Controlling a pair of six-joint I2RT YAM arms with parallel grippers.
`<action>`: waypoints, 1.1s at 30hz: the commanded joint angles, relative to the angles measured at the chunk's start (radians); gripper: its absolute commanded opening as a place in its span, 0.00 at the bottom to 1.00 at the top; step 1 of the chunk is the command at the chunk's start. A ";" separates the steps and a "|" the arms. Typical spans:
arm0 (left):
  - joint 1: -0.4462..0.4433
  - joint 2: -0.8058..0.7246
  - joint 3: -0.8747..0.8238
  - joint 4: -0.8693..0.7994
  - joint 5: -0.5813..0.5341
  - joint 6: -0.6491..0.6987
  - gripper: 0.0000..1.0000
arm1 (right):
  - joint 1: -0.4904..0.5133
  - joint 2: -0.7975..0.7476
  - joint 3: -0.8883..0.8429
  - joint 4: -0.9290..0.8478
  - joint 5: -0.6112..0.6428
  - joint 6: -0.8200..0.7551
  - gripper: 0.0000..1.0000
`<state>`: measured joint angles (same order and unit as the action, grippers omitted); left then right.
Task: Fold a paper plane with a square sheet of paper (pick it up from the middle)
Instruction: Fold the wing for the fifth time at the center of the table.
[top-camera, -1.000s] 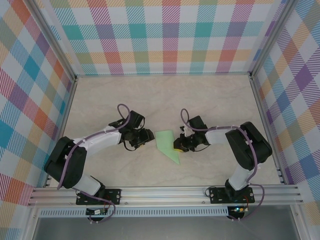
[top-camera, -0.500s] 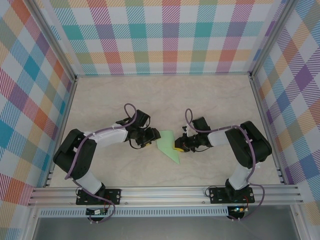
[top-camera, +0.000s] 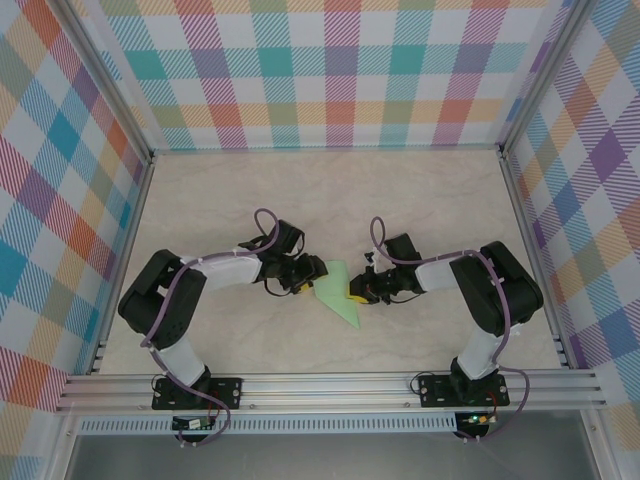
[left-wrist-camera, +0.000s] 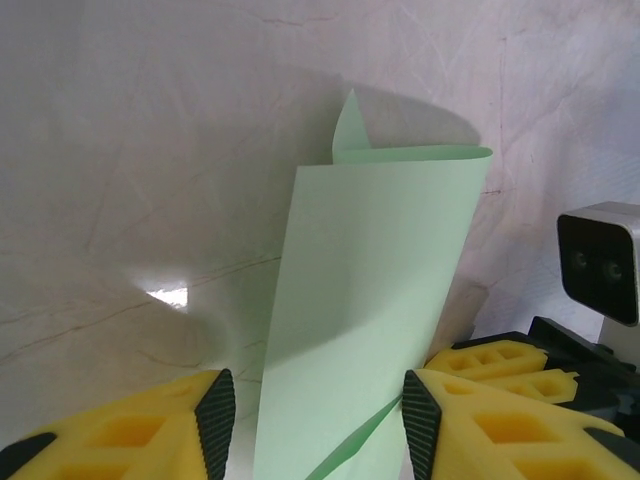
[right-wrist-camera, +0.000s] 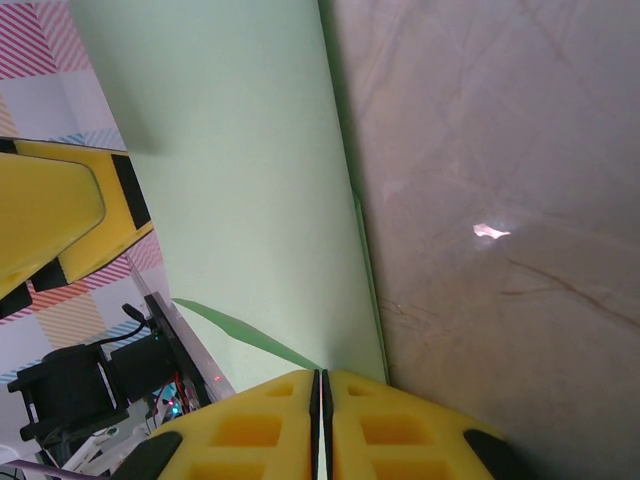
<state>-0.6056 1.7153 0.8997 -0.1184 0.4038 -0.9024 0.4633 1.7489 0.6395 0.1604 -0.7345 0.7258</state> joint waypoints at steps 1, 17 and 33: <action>-0.011 0.029 0.021 0.047 0.044 -0.015 0.47 | 0.002 0.066 -0.018 -0.050 0.123 -0.002 0.13; -0.013 0.006 0.047 0.050 0.034 0.013 0.05 | 0.001 0.054 -0.004 -0.034 0.107 0.029 0.18; 0.009 -0.009 0.092 -0.051 -0.025 0.040 0.00 | 0.007 -0.403 0.010 -0.279 0.327 -0.037 0.44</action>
<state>-0.6052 1.7432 0.9657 -0.1307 0.3908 -0.8871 0.4702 1.4273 0.6628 -0.0330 -0.5056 0.7322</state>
